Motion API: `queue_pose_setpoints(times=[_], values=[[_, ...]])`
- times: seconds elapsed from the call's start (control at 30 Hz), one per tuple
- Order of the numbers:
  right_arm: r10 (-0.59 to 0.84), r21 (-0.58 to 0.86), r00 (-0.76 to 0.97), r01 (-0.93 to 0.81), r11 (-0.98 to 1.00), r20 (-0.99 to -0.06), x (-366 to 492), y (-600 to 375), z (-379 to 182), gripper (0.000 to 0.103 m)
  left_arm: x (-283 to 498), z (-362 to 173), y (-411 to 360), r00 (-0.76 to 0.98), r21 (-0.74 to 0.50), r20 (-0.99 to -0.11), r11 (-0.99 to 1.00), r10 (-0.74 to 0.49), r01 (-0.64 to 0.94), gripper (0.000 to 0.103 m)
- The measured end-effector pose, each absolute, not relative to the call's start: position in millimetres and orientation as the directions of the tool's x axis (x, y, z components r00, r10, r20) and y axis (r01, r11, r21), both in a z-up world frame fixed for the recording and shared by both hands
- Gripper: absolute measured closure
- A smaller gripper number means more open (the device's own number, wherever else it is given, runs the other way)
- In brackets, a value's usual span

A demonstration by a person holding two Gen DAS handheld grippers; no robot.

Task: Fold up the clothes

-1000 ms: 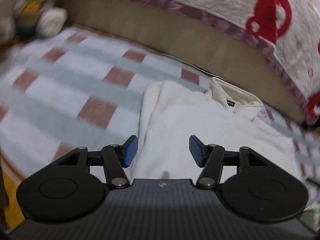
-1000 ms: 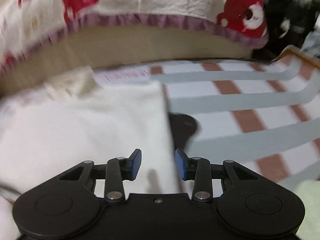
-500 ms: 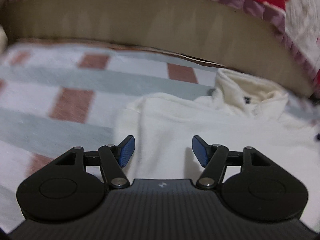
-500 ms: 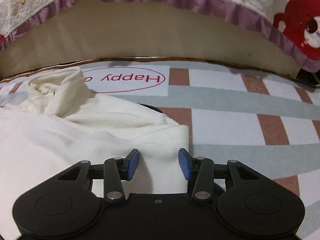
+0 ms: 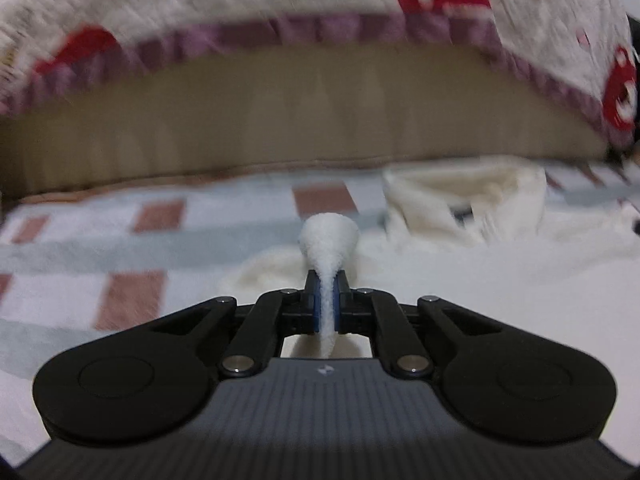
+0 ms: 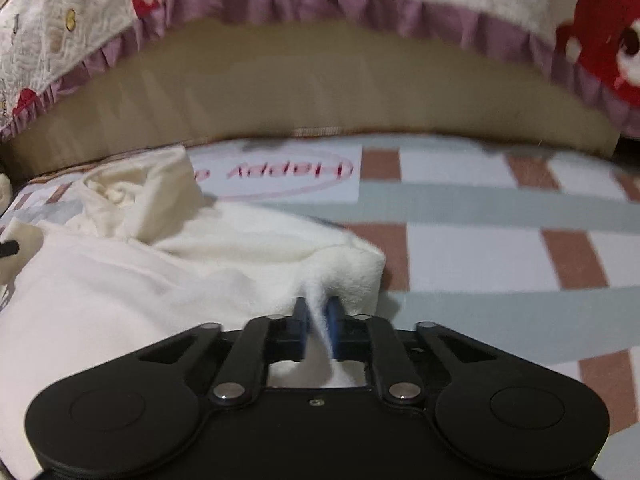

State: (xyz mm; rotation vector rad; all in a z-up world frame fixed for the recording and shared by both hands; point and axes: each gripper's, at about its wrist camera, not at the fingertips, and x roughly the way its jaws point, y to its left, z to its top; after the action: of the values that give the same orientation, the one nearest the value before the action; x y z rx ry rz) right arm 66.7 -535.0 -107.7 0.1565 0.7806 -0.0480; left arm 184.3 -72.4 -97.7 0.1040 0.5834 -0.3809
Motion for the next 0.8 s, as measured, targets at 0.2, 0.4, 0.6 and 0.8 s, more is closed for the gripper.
queue_pose_setpoints(times=[0.2, 0.4, 0.6, 0.8], values=[[-0.04, 0.054, 0.76, 0.099, 0.994, -0.649, 62, -524, -77, 0.098, 174, -71, -62, 0.857, -0.006, -0.438, 0.955, -0.27, 0.298, 0.097], [-0.081, 0.04, 0.814, 0.126, 0.991, -0.575, 79, -520, -51, 0.099, 183, -68, -57, 0.885, 0.006, -0.415, 0.973, -0.209, 0.232, 0.097], [-0.122, -0.049, 0.691, 0.125, 0.991, -0.712, 148, -518, -71, 0.098, 233, -110, -75, 0.709, 0.087, -0.684, 0.946, -0.17, 0.311, 0.096], [-0.217, -0.191, 0.587, 0.107, 0.976, -0.78, 179, -504, -88, 0.082, 252, -98, -75, 0.687, 0.031, -0.712, 0.971, -0.144, 0.236, 0.087]])
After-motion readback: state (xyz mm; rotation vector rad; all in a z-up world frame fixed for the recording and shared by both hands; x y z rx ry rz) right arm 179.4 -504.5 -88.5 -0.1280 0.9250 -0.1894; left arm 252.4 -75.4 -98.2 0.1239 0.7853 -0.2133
